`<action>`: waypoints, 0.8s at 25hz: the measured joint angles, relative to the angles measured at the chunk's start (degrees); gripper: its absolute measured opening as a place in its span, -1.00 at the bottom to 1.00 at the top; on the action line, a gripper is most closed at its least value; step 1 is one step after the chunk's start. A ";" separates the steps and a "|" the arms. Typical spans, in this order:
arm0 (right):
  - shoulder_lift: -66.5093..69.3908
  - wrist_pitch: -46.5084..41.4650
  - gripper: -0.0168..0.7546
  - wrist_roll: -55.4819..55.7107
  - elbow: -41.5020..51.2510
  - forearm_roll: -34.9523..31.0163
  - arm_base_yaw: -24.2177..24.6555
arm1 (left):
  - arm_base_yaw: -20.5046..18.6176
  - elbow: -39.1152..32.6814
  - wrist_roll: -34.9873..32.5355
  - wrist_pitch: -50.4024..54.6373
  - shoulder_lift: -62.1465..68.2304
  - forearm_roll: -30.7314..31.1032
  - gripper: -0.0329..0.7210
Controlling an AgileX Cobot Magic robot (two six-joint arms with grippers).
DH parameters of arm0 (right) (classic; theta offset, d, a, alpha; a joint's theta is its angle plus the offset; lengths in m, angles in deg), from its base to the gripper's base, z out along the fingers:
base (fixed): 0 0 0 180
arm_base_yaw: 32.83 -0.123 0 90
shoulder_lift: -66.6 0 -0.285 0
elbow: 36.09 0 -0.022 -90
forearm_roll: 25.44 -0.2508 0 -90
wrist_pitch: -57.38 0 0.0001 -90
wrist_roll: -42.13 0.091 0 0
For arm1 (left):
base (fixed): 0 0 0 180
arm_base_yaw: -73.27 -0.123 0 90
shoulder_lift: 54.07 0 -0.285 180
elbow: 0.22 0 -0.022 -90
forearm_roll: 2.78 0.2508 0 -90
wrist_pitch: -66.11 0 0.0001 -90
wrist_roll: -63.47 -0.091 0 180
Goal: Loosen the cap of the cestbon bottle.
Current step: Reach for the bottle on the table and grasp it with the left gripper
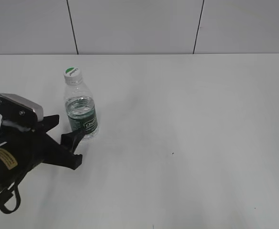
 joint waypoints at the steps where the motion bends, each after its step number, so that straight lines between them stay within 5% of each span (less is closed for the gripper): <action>1: 0.00 0.00 0.52 0.00 0.00 0.00 0.00 | -0.16 0.67 0.00 -0.11 0.44 0.13 0.30; 9: 0.00 0.00 0.52 0.00 0.00 0.00 0.00 | -0.26 3.01 2.17 -0.19 4.17 0.61 0.59; 20: 0.00 0.00 0.52 0.00 0.00 0.00 0.00 | -0.33 9.38 2.57 -0.29 10.40 0.37 0.62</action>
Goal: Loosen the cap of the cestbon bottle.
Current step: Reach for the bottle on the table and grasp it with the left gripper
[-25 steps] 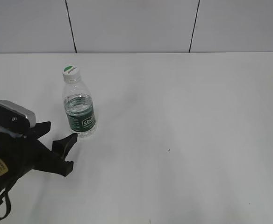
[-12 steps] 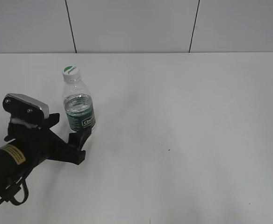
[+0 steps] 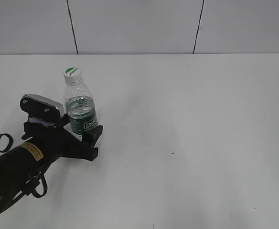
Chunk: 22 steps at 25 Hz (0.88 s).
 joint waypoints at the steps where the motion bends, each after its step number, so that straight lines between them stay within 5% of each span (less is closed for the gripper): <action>1: 0.00 0.00 0.52 0.00 0.00 0.00 0.00 | 0.00 0.68 0.00 0.00 0.67 -0.16 0.62; 22: 0.00 0.00 0.52 0.00 0.00 0.00 0.00 | -0.07 4.72 0.20 -0.07 3.23 -2.94 0.62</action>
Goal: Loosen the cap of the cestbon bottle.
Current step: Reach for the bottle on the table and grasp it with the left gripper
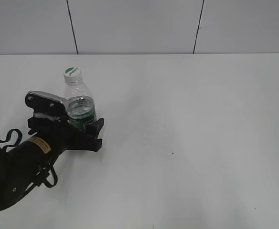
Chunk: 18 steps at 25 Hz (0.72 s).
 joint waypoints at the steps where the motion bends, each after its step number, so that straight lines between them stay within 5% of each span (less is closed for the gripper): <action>1: 0.00 0.00 0.52 0.00 0.00 0.00 0.00 | 0.00 0.00 0.00 0.00 0.00 -0.16 0.62; 18: 0.00 0.00 0.52 0.00 0.00 0.00 0.00 | -0.02 2.13 -0.26 0.00 0.00 -1.62 0.62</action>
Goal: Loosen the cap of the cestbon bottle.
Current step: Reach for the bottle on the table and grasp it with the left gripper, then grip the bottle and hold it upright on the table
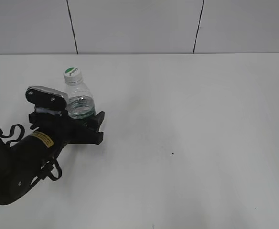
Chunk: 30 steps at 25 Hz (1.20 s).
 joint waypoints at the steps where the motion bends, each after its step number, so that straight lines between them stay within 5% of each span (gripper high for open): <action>1: 0.00 0.00 0.52 0.00 0.00 0.00 0.00 | 0.00 0.00 0.00 0.00 0.00 0.00 0.62; 6: 0.00 0.00 0.52 0.00 0.00 0.00 0.00 | 0.00 0.00 -0.35 0.00 0.00 0.00 0.53; 10: 0.00 0.00 0.52 0.00 0.00 0.00 0.00 | 0.00 0.00 -0.35 0.00 0.00 0.36 0.16; 24: 0.00 0.00 0.52 0.00 0.00 0.00 0.00 | 0.00 0.00 -3.48 -0.05 -0.06 0.63 0.15; 30: 0.00 0.00 0.52 0.00 0.00 0.00 0.00 | -0.12 0.00 -5.50 1.76 -3.97 9.12 0.15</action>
